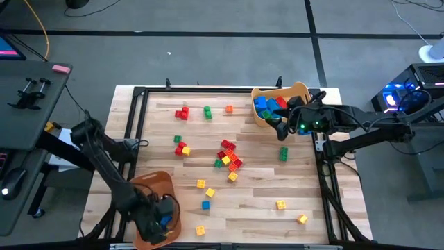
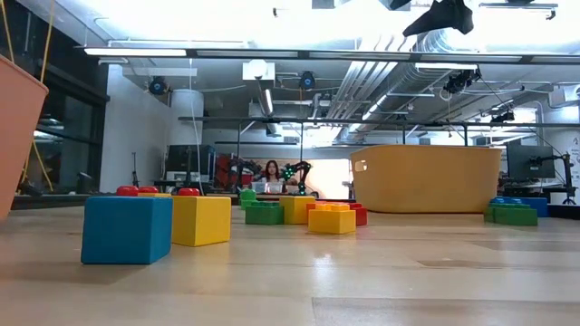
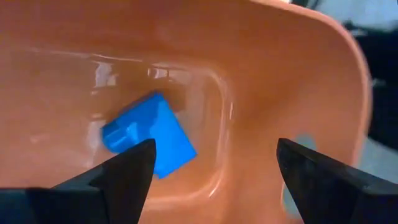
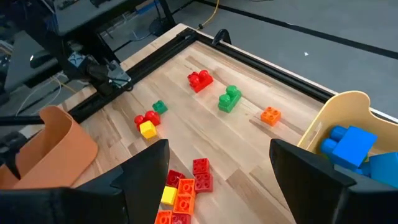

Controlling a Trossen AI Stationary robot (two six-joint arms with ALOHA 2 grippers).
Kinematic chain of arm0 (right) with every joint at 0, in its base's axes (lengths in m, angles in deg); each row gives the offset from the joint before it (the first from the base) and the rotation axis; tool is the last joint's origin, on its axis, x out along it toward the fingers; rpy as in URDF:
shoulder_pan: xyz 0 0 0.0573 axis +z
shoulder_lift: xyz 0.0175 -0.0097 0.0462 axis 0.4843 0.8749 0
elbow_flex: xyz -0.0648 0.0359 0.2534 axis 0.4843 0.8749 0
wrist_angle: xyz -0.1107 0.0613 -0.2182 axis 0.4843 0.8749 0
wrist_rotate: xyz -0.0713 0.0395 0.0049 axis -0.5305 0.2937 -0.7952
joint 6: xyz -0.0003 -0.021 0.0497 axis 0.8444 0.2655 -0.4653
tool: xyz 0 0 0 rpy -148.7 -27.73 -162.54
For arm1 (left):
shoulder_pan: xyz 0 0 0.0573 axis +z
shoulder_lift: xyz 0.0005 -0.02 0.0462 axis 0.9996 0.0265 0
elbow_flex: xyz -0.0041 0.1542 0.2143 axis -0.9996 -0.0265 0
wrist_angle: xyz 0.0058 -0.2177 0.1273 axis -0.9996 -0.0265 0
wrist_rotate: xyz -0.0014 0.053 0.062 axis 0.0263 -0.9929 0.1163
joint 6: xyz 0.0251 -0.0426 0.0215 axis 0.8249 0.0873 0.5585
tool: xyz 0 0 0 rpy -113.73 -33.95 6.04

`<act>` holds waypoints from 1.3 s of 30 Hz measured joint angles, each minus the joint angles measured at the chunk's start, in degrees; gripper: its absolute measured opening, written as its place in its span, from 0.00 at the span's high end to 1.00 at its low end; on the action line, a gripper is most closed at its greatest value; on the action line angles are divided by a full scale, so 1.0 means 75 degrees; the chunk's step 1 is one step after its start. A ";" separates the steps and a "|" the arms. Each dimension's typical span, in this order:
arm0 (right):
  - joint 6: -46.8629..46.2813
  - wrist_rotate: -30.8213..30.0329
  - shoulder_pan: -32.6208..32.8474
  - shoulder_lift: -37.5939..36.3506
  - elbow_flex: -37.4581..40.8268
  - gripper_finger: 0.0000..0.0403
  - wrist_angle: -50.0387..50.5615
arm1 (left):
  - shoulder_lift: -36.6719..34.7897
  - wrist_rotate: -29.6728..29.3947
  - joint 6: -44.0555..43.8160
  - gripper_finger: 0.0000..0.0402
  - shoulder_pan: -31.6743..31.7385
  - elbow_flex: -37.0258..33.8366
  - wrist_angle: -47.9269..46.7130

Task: Sort blocks by size
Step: Remove the blue game piece from the orange bin and put it into the yellow bin

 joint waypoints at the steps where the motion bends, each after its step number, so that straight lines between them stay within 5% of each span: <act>1: 0.0051 0.0040 0.0000 0.0000 0.0000 0.32 0.0002 | 0.0173 -0.0010 -0.0221 0.21 -0.0007 0.0000 0.0074; 16: 0.0246 0.0094 -0.0001 0.0000 0.0000 0.32 0.0005 | 0.1332 0.0341 -0.2198 0.21 0.0282 0.0047 -0.1022; 27: 0.0188 0.0091 0.0000 0.0000 0.0000 0.32 0.0005 | 0.1392 0.0482 -0.2369 0.21 0.0414 -0.0019 -0.2926; 39: 0.0277 0.0075 -0.0006 0.0000 0.0000 0.32 0.0002 | 0.1096 0.1138 -0.2287 0.31 0.0451 0.0054 -0.3522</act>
